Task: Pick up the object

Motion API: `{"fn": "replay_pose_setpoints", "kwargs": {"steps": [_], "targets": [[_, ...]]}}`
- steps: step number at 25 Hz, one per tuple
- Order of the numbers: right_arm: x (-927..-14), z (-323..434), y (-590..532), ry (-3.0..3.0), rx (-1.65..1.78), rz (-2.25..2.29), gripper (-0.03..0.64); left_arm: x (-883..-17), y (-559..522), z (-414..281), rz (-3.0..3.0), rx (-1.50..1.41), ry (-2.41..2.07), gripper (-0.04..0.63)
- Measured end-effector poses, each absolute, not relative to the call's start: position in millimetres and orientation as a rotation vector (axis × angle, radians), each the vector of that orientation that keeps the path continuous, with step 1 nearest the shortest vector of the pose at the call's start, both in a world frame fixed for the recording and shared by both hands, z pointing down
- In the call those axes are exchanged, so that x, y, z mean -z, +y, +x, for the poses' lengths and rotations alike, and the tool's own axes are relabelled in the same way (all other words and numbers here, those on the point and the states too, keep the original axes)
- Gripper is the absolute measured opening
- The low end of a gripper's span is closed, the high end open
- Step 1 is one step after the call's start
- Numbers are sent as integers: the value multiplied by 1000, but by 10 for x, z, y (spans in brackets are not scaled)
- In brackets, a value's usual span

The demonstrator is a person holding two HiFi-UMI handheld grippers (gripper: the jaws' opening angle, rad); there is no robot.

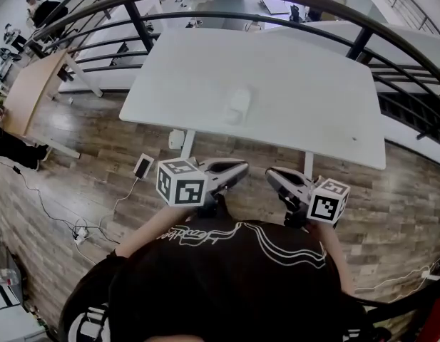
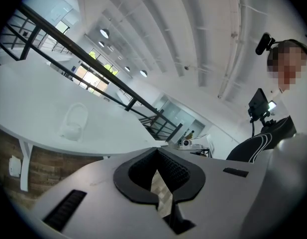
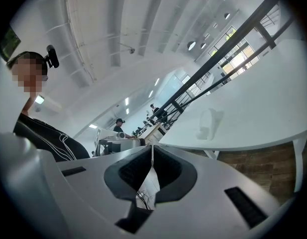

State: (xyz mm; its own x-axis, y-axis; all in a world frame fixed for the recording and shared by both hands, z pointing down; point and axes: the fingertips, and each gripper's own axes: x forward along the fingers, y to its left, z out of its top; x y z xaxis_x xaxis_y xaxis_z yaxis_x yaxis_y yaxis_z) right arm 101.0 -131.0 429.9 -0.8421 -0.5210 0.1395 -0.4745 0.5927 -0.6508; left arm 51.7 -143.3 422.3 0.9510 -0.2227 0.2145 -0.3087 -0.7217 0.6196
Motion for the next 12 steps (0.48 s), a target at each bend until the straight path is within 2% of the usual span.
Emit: {"fn": "replay_pose_setpoints", "kwargs": {"steps": [4, 12], "targets": [[-4257, 931, -1469, 2744, 1072, -854, 17, -4183, -1595, 426, 2416, -156, -385, 8], [-4085, 437, -2550, 2715, 1075, -886, 17, -4027, -2711, -170, 2421, -168, -394, 8]]}}
